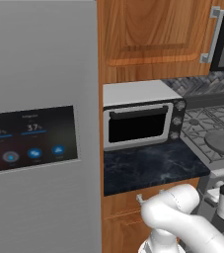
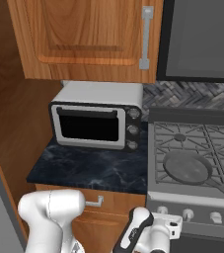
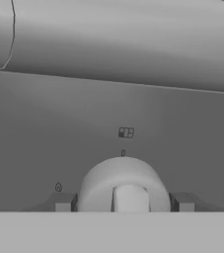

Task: Pick the pan from the cabinet and place it on the stove. Then turn on the stove burner for the pan.

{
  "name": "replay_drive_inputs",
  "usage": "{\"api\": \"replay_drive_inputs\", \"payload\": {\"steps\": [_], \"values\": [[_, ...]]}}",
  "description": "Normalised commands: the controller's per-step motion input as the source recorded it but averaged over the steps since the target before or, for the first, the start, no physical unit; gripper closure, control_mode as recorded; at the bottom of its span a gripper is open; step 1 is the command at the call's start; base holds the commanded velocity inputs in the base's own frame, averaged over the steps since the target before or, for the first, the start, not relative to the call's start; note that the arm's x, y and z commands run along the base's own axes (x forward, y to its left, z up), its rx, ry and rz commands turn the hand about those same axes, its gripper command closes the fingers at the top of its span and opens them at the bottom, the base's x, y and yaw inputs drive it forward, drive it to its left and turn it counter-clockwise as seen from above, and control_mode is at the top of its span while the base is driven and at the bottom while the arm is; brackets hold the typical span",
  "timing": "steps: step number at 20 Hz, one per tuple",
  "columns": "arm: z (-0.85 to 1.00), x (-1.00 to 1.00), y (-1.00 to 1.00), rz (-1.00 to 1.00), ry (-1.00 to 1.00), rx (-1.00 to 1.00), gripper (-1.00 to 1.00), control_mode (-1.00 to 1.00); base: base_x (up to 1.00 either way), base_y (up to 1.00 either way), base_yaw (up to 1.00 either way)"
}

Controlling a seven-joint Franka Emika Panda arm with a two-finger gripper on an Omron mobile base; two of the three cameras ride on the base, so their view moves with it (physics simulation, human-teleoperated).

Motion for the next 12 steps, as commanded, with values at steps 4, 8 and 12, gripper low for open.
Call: {"api": "replay_drive_inputs", "payload": {"steps": [4,8,12], "values": [[-0.01,-0.01,0.00,0.00,-0.08,-0.17,1.00,-1.00,0.00,0.00,0.00],[0.00,-0.03,0.00,0.05,-0.09,-0.36,1.00,-1.00,0.00,0.00,0.00],[0.00,-0.08,0.00,0.12,-0.09,-0.38,1.00,-1.00,0.00,0.00,0.00]]}}
